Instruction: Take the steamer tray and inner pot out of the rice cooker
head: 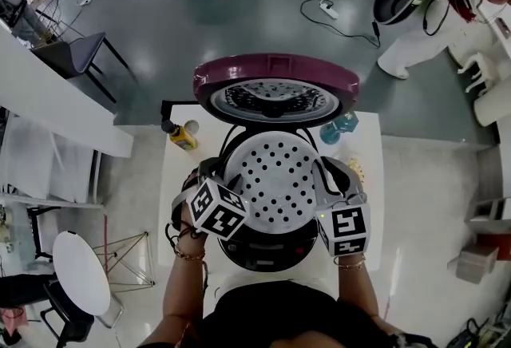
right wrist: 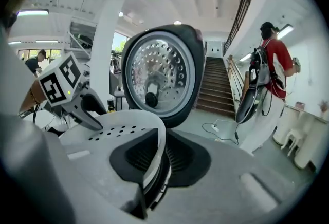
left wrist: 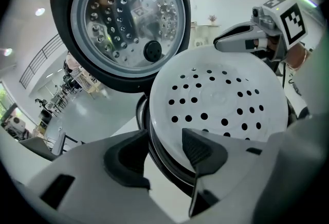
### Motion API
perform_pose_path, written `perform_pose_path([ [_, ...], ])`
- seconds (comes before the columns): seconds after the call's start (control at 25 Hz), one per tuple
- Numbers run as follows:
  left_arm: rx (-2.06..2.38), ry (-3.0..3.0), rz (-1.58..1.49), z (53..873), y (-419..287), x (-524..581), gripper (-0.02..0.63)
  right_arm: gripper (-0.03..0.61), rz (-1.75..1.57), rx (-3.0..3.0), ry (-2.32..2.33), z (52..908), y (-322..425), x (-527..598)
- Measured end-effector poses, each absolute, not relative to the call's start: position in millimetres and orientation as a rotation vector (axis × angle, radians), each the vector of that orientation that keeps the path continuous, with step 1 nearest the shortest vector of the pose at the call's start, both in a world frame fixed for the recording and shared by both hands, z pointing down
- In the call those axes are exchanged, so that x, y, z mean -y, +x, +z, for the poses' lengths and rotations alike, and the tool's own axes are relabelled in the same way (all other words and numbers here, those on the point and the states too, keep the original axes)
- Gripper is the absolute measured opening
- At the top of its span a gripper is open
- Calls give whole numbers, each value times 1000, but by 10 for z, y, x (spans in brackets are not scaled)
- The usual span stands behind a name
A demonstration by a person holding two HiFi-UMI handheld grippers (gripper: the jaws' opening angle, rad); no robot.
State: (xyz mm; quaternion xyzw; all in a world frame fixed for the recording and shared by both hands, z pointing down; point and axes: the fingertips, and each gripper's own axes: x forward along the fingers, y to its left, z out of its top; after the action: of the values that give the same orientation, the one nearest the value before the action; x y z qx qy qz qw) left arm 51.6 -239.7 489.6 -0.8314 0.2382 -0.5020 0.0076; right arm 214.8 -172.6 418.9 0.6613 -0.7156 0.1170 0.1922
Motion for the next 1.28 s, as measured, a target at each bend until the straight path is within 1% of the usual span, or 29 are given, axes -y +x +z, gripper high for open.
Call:
perform_pose_path([
  [0.12, -752, -2653, -1553, 4899, 500, 2365, 206, 49, 175, 2065, 1887, 4012, 2062, 1668],
  [0.16, -757, -2675, -1542, 4895, 492, 2353, 195, 48, 86, 2090, 1886, 3931, 2012, 1658],
  [0.2, -766, -2696, -1527, 4880, 486, 2343, 163, 48, -11, 2121, 1888, 3829, 1959, 1658],
  [0.28, -794, -2723, -1495, 4820, 475, 2336, 142, 48, -144, 2181, 1911, 3633, 1890, 1670],
  [0.48, -831, -2780, -1387, 4583, 460, 2287, 116, 46, -110, 2201, 1988, 3515, 1905, 1572],
  [0.88, -880, -2938, -963, 3885, 435, 1935, 48, 39, 38, 2199, 2122, 3420, 1991, 1026],
  [1.12, -805, -2913, -901, 3724, 618, 1615, 41, 37, 55, 2202, 2221, 3342, 2130, 594],
  [1.28, -751, -2913, -868, 3609, 888, 1286, 41, 35, 55, 2187, 2264, 3237, 2375, 235],
])
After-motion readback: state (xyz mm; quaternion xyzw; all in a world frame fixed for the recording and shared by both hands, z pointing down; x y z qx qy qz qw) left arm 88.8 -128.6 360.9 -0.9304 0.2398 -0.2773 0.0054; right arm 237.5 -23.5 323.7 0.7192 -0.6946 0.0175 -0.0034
